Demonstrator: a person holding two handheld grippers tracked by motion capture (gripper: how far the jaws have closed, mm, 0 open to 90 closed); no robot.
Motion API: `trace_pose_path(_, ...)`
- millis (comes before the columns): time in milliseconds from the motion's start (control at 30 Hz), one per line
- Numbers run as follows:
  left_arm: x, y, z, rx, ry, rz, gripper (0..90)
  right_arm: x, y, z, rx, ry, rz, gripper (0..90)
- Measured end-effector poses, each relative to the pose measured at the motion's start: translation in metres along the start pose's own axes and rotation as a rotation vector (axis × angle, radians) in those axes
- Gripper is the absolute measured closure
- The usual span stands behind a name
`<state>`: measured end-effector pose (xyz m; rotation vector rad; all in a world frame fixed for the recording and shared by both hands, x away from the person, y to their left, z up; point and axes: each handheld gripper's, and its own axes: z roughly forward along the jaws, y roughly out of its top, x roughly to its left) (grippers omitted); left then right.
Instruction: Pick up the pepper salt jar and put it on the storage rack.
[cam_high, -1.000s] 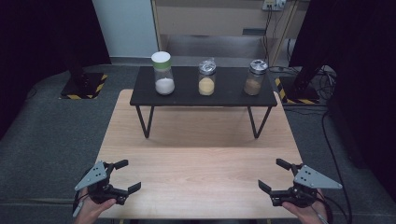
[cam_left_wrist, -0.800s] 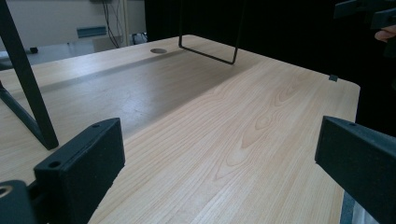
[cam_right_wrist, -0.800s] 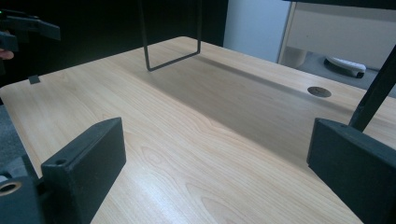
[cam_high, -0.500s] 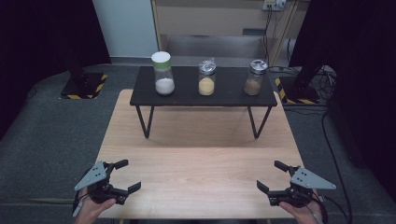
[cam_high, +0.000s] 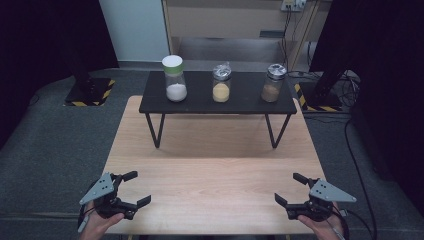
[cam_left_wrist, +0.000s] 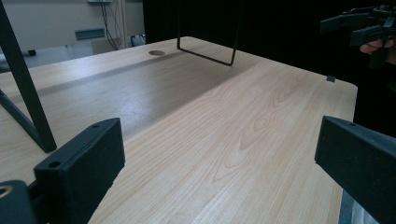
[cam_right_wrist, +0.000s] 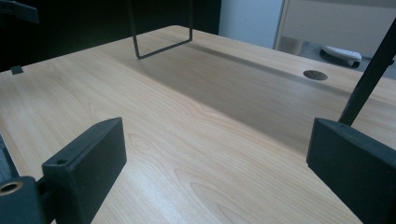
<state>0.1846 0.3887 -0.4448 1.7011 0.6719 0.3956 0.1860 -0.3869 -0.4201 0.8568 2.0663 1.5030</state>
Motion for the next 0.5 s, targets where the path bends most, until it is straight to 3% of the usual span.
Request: trace_pose_path(500, 0.0004, -0.0002, 0.0002, -0.001, -0.002, -0.001, 0.7, -0.0004, -0.0003, 0.0001, 0.002, 0.003, -0.001, 5.4)
